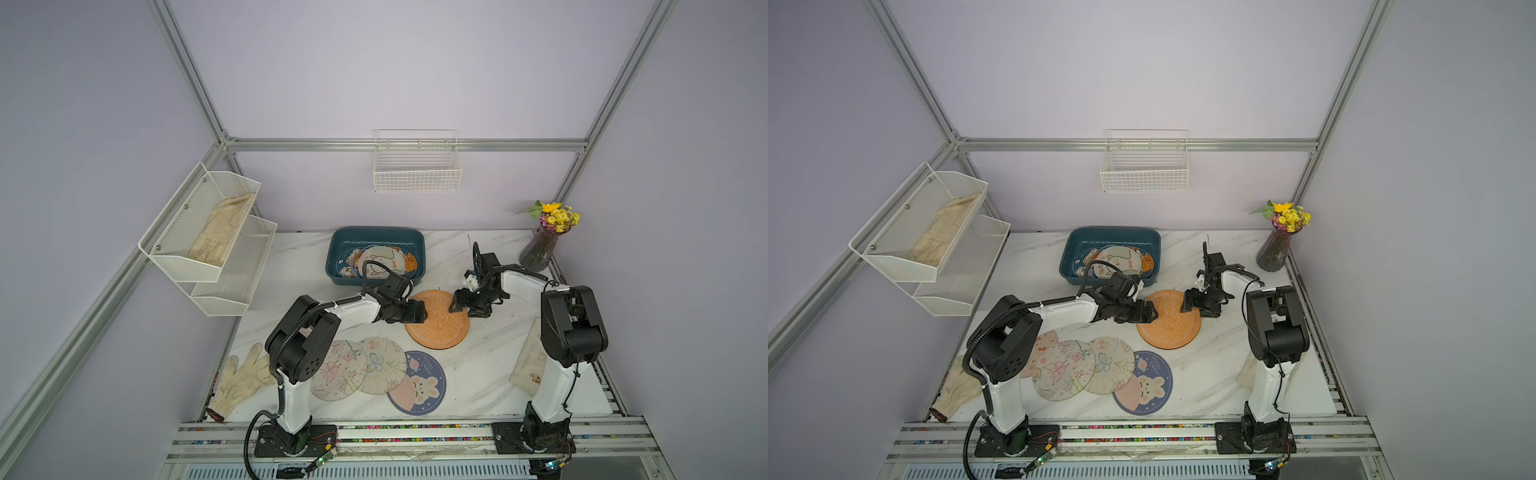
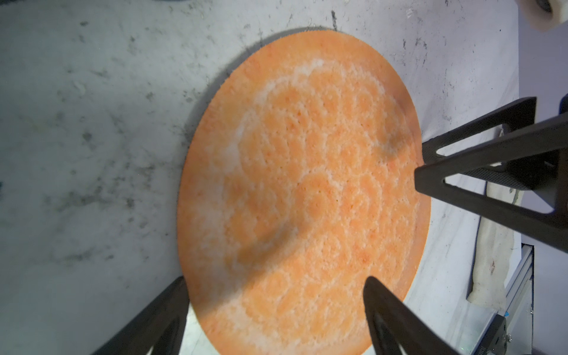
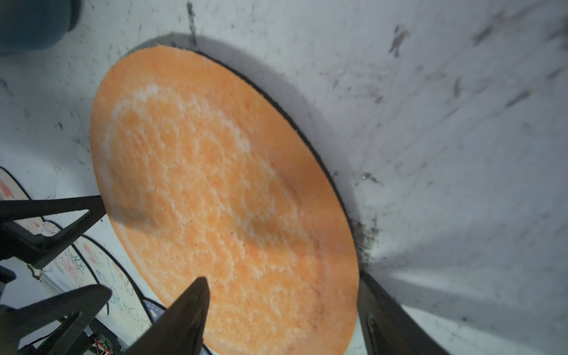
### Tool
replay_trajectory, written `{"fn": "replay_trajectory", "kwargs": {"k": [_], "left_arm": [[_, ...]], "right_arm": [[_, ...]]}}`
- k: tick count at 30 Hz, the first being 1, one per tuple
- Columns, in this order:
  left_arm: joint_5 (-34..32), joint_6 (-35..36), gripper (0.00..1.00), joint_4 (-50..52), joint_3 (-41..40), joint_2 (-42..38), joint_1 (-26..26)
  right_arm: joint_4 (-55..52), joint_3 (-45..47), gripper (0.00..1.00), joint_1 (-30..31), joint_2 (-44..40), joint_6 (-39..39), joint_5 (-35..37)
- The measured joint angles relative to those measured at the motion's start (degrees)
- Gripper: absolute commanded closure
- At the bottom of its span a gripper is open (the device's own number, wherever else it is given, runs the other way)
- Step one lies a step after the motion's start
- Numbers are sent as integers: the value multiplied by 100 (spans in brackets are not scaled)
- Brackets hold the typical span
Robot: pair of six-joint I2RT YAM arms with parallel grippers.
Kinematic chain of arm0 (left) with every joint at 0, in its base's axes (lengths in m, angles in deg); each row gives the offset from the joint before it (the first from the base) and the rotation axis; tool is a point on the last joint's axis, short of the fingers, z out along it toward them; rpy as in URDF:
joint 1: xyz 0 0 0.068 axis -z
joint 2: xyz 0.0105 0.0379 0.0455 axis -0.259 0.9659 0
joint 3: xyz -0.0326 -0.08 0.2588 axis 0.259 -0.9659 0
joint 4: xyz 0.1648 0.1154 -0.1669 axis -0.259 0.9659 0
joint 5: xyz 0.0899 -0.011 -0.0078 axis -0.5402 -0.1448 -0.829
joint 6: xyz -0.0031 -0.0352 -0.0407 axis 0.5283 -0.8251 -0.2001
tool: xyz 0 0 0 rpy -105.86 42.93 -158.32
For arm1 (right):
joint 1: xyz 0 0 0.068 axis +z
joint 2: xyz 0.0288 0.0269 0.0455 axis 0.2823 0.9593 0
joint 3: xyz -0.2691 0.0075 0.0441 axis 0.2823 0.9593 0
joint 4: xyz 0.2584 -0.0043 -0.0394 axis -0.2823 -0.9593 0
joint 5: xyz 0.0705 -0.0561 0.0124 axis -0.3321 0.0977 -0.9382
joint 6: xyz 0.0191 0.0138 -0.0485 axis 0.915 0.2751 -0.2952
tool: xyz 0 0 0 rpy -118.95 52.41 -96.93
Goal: Put the coasters into the storage box
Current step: Pick up the coaster from the center of the board.
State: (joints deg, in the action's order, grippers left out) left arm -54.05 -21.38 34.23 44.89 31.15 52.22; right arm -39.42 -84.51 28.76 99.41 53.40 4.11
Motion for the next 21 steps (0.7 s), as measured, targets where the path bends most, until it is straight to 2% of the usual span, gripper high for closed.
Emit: {"fn": "replay_trajectory", "kwargs": {"k": [16, 18, 21], "left_arm": [[24, 24, 16, -22, 72, 72, 11], [22, 24, 19, -20, 72, 72, 11], [31, 28, 31, -9, 72, 92, 11]], "right_arm": [[140, 66, 26, 192, 0, 216, -251], [162, 76, 27, 192, -2, 236, -258], [177, 87, 26, 192, -9, 247, -271]]}}
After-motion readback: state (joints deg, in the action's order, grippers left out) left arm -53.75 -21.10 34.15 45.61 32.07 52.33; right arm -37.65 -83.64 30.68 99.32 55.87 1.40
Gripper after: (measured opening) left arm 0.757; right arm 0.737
